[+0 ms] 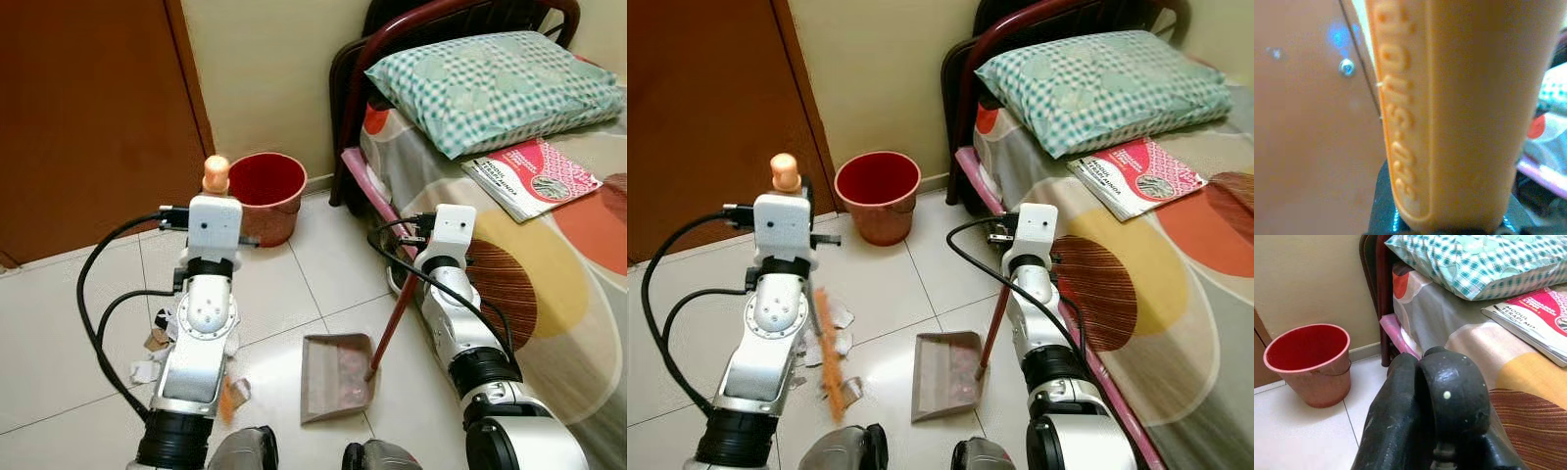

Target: Sweep floor

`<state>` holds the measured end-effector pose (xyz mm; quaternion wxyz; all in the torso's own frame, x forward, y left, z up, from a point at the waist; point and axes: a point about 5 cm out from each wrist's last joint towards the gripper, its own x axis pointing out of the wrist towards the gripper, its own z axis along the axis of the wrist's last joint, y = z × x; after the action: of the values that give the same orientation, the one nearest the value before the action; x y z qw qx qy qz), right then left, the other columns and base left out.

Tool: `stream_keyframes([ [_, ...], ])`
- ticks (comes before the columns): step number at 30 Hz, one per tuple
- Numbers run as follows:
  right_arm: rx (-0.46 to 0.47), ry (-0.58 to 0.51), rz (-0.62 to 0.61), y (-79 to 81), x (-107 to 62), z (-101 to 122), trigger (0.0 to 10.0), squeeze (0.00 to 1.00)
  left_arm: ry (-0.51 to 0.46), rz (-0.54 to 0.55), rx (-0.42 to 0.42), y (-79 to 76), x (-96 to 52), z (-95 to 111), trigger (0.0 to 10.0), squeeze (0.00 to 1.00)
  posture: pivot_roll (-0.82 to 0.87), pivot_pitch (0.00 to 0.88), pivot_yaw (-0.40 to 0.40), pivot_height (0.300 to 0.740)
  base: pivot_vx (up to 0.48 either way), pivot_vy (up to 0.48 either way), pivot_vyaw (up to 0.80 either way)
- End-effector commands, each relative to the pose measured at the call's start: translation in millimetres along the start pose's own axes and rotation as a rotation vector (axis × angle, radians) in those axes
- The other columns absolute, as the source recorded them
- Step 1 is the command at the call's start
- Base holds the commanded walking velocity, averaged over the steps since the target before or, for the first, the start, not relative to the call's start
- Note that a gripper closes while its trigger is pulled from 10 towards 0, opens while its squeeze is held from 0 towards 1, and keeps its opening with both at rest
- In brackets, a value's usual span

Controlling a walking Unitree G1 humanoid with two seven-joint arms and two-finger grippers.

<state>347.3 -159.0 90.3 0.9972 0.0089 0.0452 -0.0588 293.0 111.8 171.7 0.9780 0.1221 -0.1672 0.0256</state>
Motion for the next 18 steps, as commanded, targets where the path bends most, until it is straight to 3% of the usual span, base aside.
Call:
stream_keyframes([
  [1,0.003,-0.026,-0.003,0.4,3.4,7,10.0,0.00,-0.078,-0.023,-0.003,-6.0,4.2,14,10.0,0.00,0.02,0.117,-0.031,0.740,0.000,0.000,0.00],
  [11,0.007,-0.024,-0.006,1.2,6.8,9,10.0,0.00,-0.066,-0.049,-0.098,-16.9,8.4,17,10.0,0.00,0.02,0.117,-0.031,0.740,0.000,0.000,0.00],
  [15,0.005,-0.006,0.003,2.8,6.1,5,10.0,0.00,-0.076,-0.043,-0.082,-12.1,9.5,17,10.0,0.00,0.02,0.115,-0.027,0.740,0.000,0.000,0.00],
  [18,-0.007,0.026,0.026,2.5,3.2,-4,10.0,0.00,-0.110,-0.023,-0.047,1.6,14.7,23,10.0,0.00,0.03,0.110,-0.029,0.740,0.000,0.000,0.00],
])
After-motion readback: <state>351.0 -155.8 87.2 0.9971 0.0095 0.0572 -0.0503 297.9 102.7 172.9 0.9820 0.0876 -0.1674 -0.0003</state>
